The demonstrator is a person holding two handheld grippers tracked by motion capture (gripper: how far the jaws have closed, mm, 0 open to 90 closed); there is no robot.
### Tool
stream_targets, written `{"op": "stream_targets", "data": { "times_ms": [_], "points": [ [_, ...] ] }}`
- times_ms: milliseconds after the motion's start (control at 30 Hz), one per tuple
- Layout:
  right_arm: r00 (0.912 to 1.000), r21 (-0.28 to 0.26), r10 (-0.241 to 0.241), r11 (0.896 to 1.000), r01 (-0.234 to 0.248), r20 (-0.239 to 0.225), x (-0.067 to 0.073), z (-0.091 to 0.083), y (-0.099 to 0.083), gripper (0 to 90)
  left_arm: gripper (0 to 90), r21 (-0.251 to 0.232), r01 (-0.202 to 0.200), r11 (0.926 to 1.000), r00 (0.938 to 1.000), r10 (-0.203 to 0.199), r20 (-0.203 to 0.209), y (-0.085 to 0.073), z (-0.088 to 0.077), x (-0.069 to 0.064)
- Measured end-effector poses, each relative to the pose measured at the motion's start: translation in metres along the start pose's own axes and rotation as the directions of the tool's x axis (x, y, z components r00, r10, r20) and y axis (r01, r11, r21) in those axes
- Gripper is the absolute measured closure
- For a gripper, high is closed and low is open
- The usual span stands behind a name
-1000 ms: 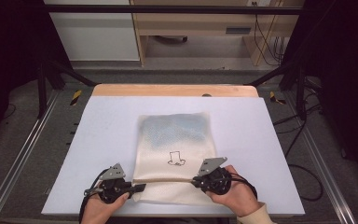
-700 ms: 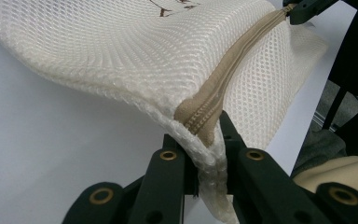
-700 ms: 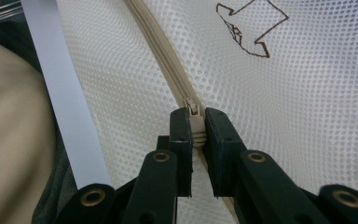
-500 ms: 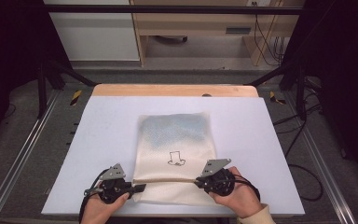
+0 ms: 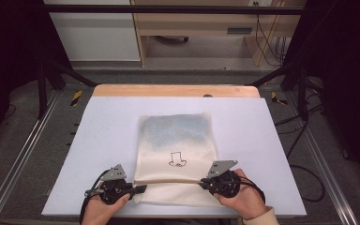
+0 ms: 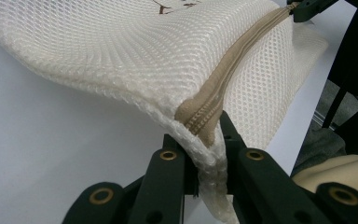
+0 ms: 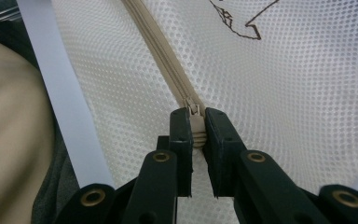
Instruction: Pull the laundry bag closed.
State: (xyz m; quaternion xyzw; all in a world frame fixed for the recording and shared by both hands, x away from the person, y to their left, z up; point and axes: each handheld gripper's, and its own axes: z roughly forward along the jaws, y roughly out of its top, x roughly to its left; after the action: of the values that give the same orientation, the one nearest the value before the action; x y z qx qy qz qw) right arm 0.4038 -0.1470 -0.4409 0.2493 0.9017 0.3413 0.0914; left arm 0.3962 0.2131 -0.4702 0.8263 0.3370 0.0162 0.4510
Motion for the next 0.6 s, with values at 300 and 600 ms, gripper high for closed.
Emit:
{"op": "stream_targets", "data": {
  "times_ms": [300,600],
  "points": [
    [0.9999,0.001,0.011,1.0,-0.011,0.008,-0.002,-0.003,-0.006,81.9,83.7,0.001,0.002,1.0,1.0,-0.002,-0.003,0.0,-0.001,0.001],
    [0.9995,-0.004,0.028,1.0,-0.028,0.015,-0.005,-0.006,-0.012,81.9,83.7,0.0,0.0,1.0,1.0,0.0,0.0,0.0,-0.001,0.001]
  ]
}}
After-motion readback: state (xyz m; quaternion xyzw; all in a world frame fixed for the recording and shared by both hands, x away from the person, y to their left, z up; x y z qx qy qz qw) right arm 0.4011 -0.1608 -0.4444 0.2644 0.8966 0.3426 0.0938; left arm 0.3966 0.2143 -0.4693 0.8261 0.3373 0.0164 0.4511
